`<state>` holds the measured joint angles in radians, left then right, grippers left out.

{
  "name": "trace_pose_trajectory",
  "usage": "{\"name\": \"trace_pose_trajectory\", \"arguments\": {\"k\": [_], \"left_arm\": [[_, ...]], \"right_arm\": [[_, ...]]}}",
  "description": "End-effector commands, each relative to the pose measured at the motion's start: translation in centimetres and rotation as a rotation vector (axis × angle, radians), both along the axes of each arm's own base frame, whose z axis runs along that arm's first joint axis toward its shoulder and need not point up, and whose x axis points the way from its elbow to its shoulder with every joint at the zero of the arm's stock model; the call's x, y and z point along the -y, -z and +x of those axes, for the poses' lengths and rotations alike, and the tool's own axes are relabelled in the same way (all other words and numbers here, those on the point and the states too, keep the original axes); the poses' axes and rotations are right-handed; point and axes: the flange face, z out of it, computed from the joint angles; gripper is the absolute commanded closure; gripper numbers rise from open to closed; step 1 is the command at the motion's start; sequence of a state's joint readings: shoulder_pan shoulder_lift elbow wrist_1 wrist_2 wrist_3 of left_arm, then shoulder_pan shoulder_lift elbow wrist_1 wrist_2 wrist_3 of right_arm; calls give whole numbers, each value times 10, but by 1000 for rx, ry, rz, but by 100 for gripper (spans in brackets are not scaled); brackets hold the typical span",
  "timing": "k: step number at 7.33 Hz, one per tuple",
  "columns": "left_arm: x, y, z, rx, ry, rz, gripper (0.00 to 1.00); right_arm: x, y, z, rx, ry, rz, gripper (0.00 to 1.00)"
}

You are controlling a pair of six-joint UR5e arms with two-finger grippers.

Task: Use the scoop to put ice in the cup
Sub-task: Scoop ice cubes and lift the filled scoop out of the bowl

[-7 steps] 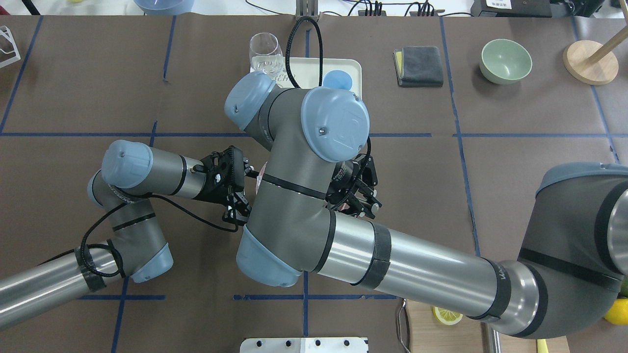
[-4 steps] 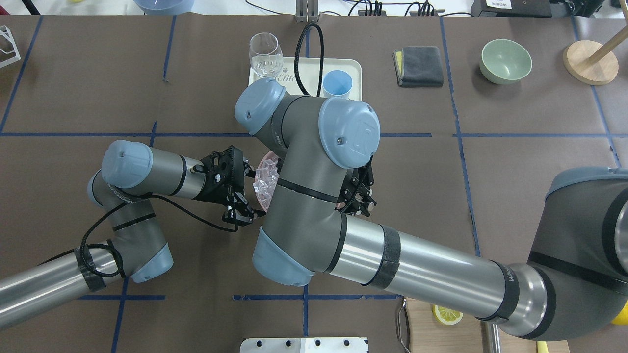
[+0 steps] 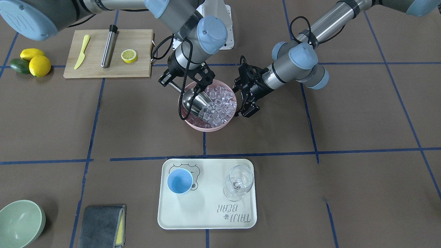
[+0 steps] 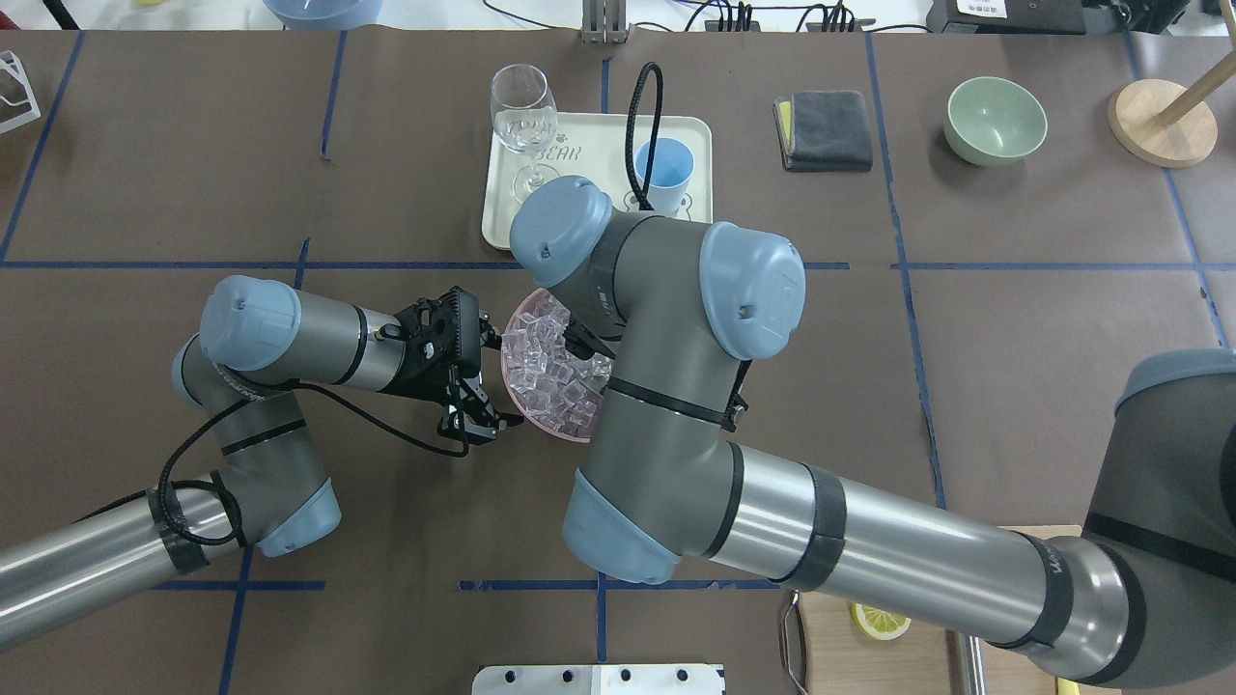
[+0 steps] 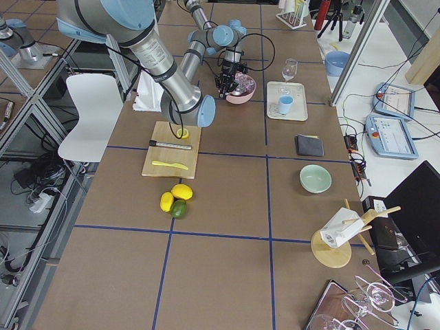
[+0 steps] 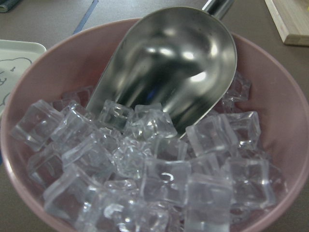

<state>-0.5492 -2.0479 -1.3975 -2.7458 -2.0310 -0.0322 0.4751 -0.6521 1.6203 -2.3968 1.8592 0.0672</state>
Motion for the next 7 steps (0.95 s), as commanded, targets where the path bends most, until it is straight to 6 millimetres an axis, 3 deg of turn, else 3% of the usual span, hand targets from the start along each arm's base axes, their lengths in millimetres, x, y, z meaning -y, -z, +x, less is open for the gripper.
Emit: {"name": "trace_pose_trajectory", "arguments": {"k": [1,3,7], "left_arm": [[0,0,0,0,0,0,0],[0,0,0,0,0,0,0],[0,0,0,0,0,0,0]], "right_arm": [[-14,-15,11,50,3,24,100],[-16,-31,14,148,-44,59,100],[-29,-2,52,254,-56,97,100]]}}
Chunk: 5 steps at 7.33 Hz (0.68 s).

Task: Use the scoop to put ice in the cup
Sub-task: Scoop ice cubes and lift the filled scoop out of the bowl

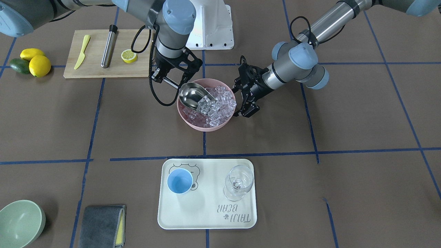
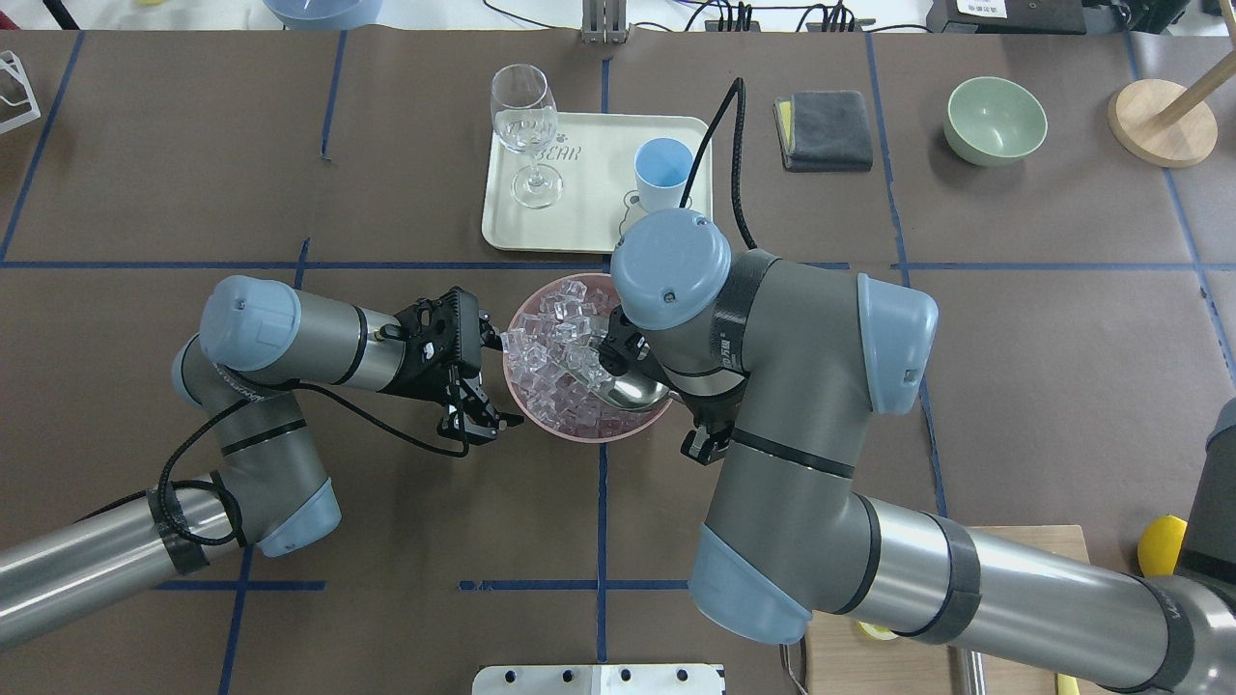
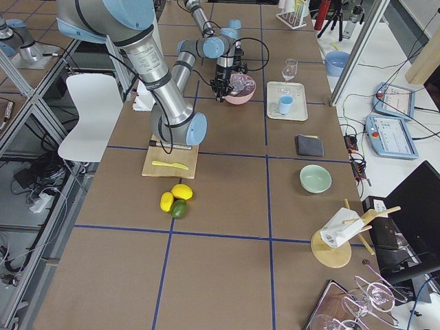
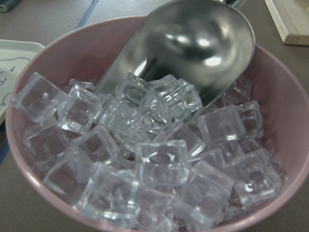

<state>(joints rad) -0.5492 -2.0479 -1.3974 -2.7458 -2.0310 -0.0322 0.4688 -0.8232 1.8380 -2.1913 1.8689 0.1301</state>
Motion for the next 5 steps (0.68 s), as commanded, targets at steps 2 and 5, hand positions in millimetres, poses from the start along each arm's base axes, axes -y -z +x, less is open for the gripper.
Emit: {"name": "trace_pose_trajectory", "arguments": {"k": [2,5], "left_arm": [[0,0,0,0,0,0,0],[1,-1,-1,1,2,-1,0]], "right_arm": [[-6,14,26,55,-16,19,100],[14,20,59,100,-97,-60,100]]}}
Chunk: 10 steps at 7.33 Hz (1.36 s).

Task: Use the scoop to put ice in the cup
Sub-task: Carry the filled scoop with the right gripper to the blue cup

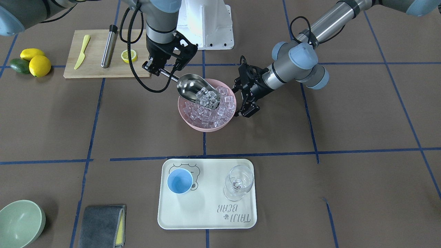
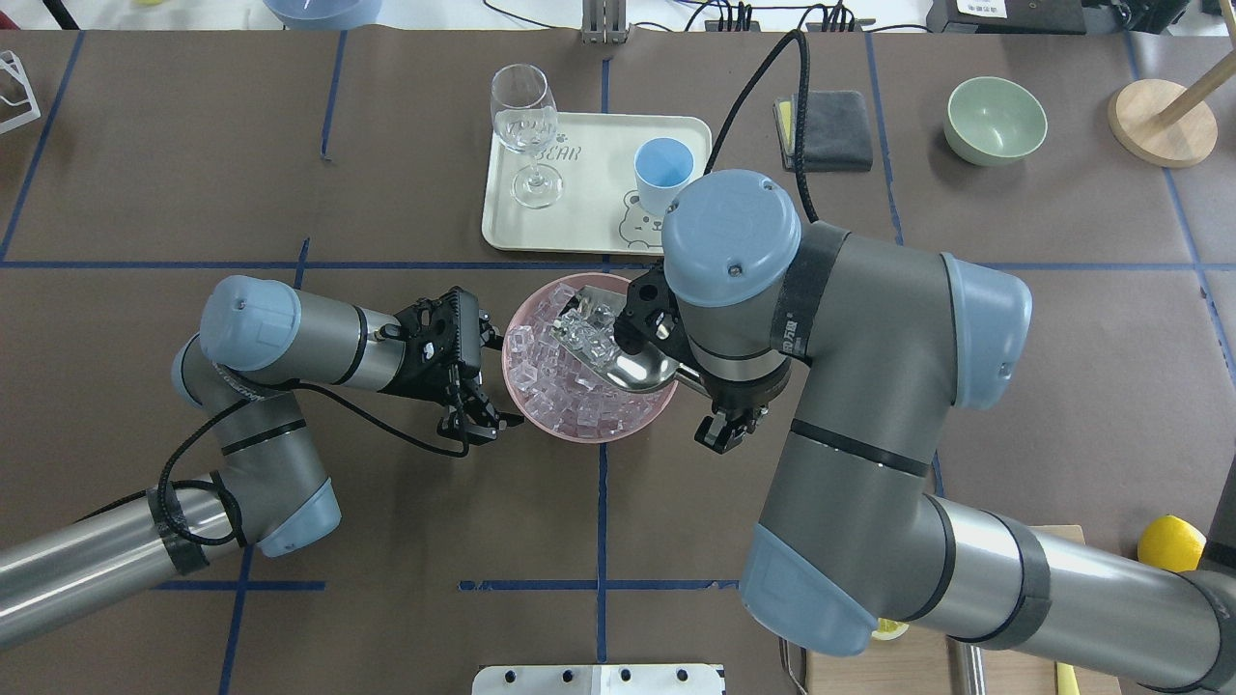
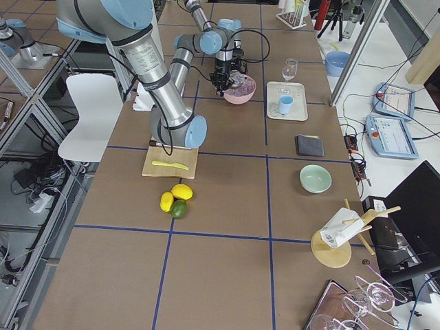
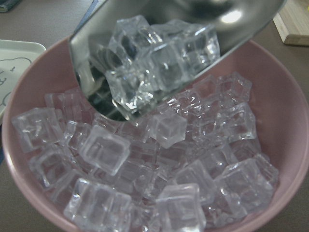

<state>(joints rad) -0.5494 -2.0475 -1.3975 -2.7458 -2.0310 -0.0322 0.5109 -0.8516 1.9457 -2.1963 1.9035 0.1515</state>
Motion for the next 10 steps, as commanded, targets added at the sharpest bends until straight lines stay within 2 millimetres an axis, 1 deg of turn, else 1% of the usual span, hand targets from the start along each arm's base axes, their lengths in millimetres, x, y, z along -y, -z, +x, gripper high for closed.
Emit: {"name": "trace_pose_trajectory", "arguments": {"k": [1,3,5,6,7,8,9,10], "left_arm": [[1,-1,-1,1,3,0,0],[1,0,-1,0,1,-1,0],[1,0,-1,-1,2,-4,0],[1,0,-1,-1,3,-4,0],[1,1,-1,-2,3,-3,0],[0,1,-1,-3,2,-3,0],[0,2,-2,-15,3,3,0],[0,3,-2,-18,3,5,0]], "right_arm": [[24,4,27,34,-96,-104,100],[53,2,57,43,-201,-178,100],[63,1,68,17,-363,-286,100],[73,2,81,28,-394,-313,100],[83,-2,87,32,-404,-351,100],[90,-6,87,13,-416,-358,100],[101,-10,81,-8,-423,-359,100],[112,-9,77,-32,-437,-333,100]]}}
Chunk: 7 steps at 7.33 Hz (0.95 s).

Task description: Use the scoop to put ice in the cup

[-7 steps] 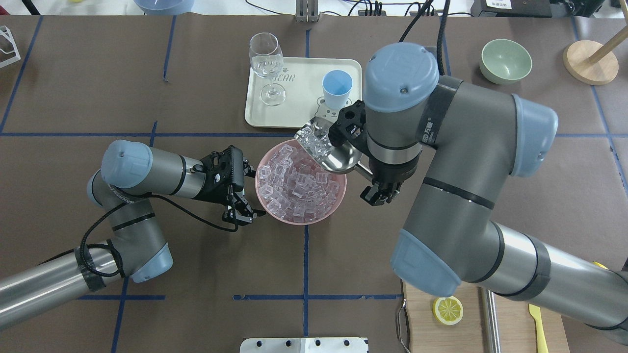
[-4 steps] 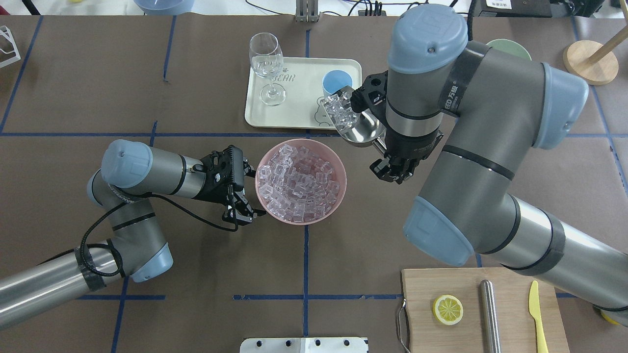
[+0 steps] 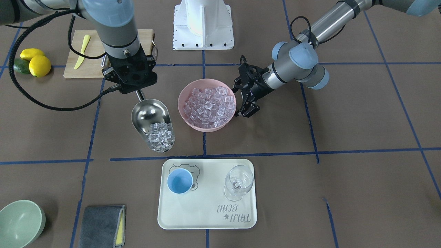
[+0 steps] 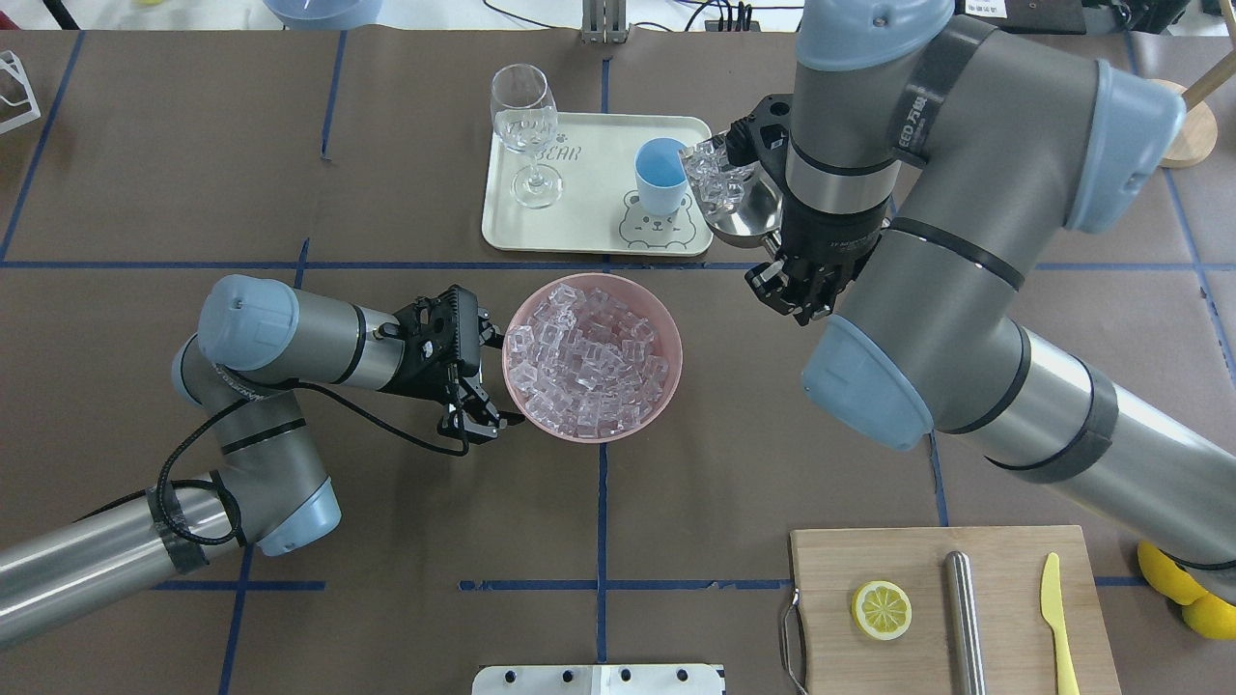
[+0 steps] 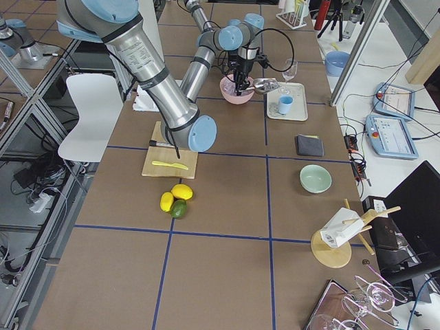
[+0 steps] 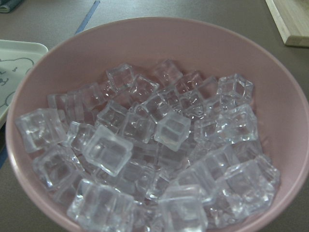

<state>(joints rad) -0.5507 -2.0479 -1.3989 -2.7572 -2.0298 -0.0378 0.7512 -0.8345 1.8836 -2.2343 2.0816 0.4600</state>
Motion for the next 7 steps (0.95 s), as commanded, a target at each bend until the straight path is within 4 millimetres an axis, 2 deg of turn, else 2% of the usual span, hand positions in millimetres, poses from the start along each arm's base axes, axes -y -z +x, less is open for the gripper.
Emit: {"name": "trace_pose_trajectory", "arguments": {"k": [1,2,4,7], "left_arm": [[0,1,-1,-6,0,3,0],[0,1,-1,-6,2,3,0],[2,0,-3,-5,5,2,0],[3,0,-3,-5,7,1,0]], "right_arm": [[27,1,-16,-63,-5,22,100],[38,3,-26,-89,20,44,100],[59,-5,-42,-173,151,79,100],[66,6,-33,-308,293,101,100]]}}
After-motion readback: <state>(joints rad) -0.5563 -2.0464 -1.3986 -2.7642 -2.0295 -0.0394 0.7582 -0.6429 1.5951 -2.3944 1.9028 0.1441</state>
